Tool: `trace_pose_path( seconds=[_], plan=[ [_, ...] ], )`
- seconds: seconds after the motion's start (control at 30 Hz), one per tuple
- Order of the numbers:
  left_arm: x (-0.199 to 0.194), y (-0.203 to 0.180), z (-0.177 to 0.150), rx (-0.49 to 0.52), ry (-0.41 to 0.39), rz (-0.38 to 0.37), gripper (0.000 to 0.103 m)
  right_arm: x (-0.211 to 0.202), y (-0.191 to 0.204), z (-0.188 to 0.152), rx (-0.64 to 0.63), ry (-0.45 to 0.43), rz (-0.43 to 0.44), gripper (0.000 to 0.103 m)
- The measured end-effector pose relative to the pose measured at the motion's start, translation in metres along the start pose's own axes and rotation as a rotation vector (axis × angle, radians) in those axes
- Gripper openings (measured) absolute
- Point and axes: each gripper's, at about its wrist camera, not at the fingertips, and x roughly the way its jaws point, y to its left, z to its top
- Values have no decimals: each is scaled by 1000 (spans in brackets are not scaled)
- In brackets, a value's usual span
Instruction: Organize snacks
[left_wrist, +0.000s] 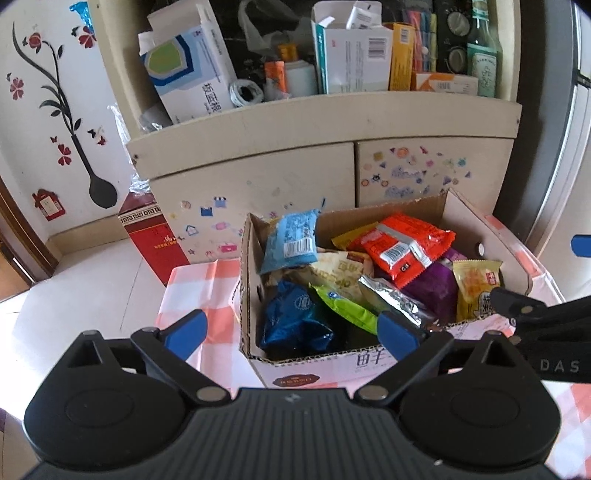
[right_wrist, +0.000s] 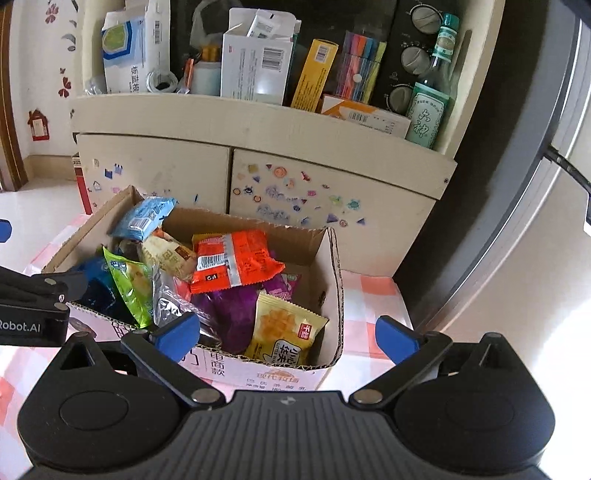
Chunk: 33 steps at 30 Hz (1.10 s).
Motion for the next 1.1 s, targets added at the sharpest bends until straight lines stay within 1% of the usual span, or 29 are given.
trace_pose_path(
  seconds=[0.13, 0.4, 0.63, 0.8, 0.93, 1.1],
  plan=[
    [3, -1, -2, -7, 10, 9, 98, 6, 0, 1, -4, 30, -6, 103],
    [12, 1, -5, -67, 61, 19, 100, 17, 1, 1, 0, 76, -13, 103],
    [14, -7, -6, -50, 66, 38, 101, 21, 1, 2, 19, 95, -26, 103],
    [15, -10, -6, -55, 73, 39, 101, 25, 1, 3, 56, 120, -11, 103],
    [18, -11, -7, -62, 87, 39, 101, 27, 2, 2, 62, 136, -28, 103],
    [19, -12, -6, -59, 87, 48, 101, 29, 3, 3, 66, 146, -39, 103]
  ],
)
